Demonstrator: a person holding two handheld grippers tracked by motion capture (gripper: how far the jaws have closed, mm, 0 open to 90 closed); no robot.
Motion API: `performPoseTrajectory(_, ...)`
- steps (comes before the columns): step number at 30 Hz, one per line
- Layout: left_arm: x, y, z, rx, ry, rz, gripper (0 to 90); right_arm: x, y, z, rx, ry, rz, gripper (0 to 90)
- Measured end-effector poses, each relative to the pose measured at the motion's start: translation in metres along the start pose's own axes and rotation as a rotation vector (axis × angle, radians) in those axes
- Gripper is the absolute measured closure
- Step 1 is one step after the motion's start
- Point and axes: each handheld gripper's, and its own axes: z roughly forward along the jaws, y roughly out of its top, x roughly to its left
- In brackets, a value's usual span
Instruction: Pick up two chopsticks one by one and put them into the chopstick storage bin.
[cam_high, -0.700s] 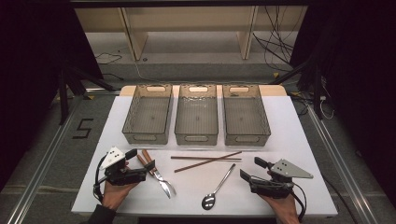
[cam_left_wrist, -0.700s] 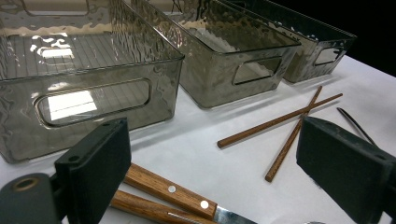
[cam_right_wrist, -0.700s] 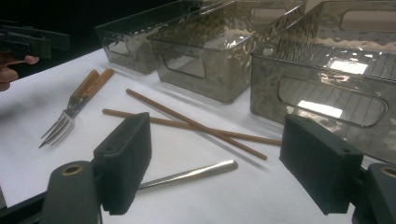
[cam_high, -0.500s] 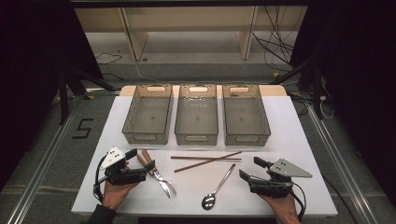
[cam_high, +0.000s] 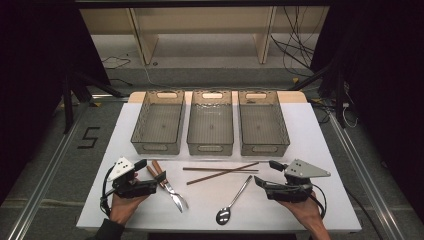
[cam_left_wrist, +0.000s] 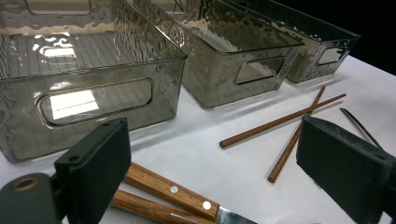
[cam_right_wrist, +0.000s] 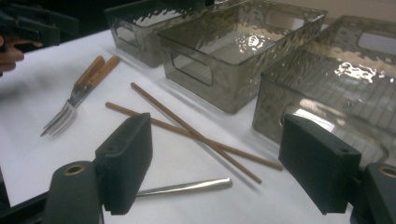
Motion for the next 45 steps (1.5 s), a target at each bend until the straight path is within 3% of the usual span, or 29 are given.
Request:
performPoseTrajectory(8, 0.0, 0.0, 0.001, 0.0, 0.001, 0.005, 9.7, 0.002, 0.041, 0.019, 0.114, 0.054, -0.157, 29.3)
performPoseTrajectory(9, 0.0, 0.0, 0.001, 0.0, 0.001, 0.005, 9.7, 0.002, 0.041, 0.019, 0.114, 0.054, -0.157, 29.3)
performPoseTrajectory(10, 0.0, 0.0, 0.0, 0.001, 0.001, 0.005, 9.7, 0.002, 0.049, 0.031, 0.176, 0.081, -0.197, 30.3)
performPoseTrajectory(13, 0.0, 0.0, 0.001, 0.0, 0.0, 0.006, 9.7, 0.003, 0.053, 0.05, 0.261, 0.123, -0.25, 34.7)
performPoseTrajectory(16, 0.0, 0.0, 0.0, 0.001, 0.0, 0.005, 9.7, 0.003, 0.053, 0.068, 0.335, 0.142, -0.279, 38.3)
performPoseTrajectory(17, 0.0, 0.0, 0.0, 0.0, 0.0, 0.005, 9.7, 0.003, 0.053, 0.068, 0.335, 0.142, -0.279, 38.3)
performPoseTrajectory(18, 0.0, 0.0, 0.001, 0.001, 0.0, 0.004, 9.7, 0.001, 0.051, 0.082, 0.388, 0.165, -0.297, 40.6)
performPoseTrajectory(19, 0.0, 0.0, 0.001, 0.001, 0.0, 0.004, 9.7, 0.0, 0.05, 0.086, 0.402, 0.173, -0.311, 41.9)
performPoseTrajectory(27, -0.001, 0.0, 0.002, 0.005, -0.002, 0.01, 9.7, -0.003, 0.051, 0.127, 0.5, 0.22, -0.316, 52.3)
performPoseTrajectory(34, 0.0, 0.0, 0.001, 0.005, -0.001, 0.007, 9.7, 0.007, 0.054, 0.158, 0.524, 0.271, -0.324, 59.2)
performPoseTrajectory(45, 0.0, 0.0, 0.001, 0.003, 0.0, 0.006, 9.7, 0.013, 0.056, 0.175, 0.554, 0.292, -0.341, 65.9)
